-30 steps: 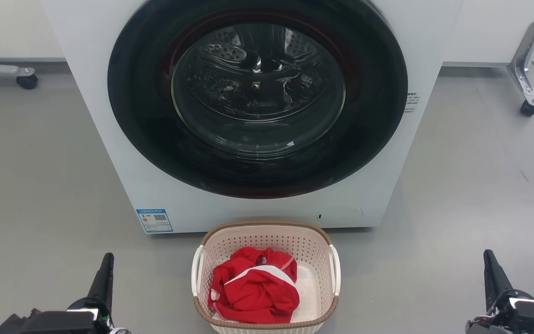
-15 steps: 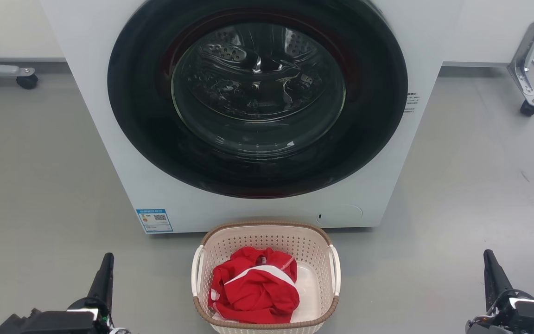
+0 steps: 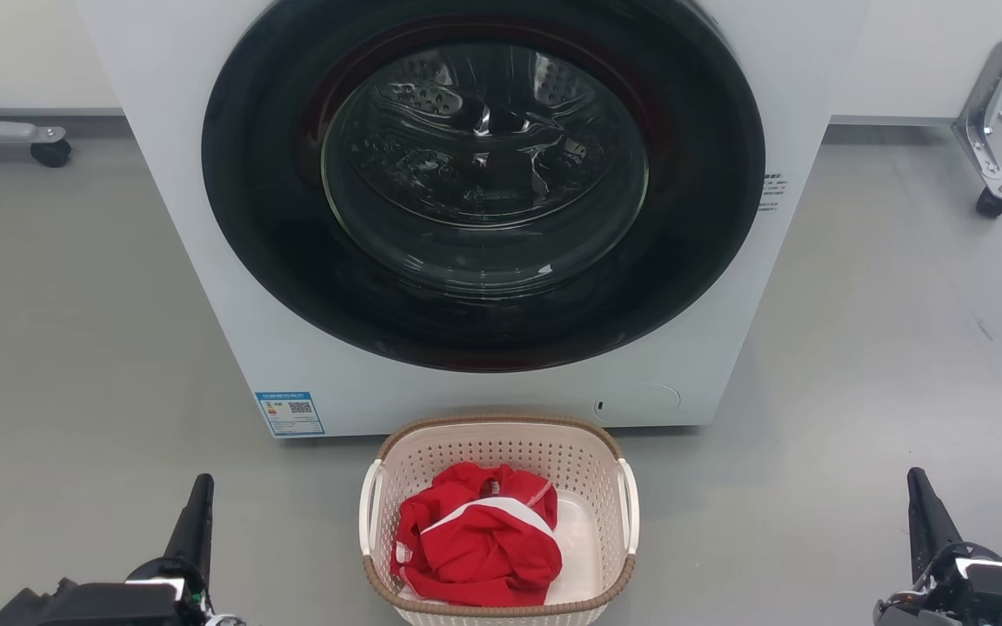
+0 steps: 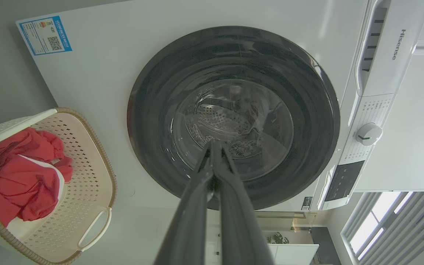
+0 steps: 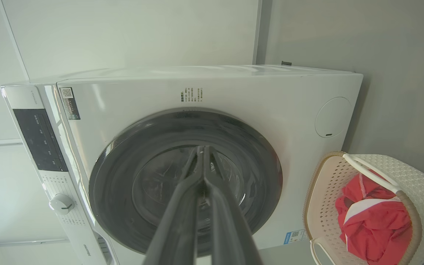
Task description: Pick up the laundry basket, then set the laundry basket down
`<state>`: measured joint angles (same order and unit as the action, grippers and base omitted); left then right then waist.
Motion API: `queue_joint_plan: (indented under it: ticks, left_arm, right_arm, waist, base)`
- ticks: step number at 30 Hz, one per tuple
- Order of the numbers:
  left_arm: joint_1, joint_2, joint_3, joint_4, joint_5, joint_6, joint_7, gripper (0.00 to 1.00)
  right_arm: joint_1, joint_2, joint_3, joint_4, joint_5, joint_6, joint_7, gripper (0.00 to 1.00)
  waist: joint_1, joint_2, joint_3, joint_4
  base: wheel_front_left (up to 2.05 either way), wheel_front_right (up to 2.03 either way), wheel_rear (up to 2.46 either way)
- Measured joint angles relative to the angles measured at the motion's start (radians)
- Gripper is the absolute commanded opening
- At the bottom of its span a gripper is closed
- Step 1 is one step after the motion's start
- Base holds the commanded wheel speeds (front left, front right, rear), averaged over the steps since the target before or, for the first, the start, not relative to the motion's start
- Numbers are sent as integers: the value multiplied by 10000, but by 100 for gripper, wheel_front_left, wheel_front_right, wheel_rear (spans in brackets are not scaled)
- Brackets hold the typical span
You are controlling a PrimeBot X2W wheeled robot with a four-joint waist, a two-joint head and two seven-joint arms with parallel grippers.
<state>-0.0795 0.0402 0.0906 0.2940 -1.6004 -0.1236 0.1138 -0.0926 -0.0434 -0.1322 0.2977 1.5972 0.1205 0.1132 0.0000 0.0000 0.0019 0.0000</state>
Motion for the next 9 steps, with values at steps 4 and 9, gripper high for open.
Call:
queue_joint_plan:
  ticks: [4,9]
  left_arm:
    - [0,0,0,0,0,0,0,0]
    - [0,0,0,0,0,0,0,0]
  right_arm:
    - [0,0,0,0,0,0,0,0]
    - [0,0,0,-2,0,0,0,0]
  waist:
    - [0,0,0,0]
    - [0,0,0,0]
  base:
    - [0,0,0]
    - [0,0,0]
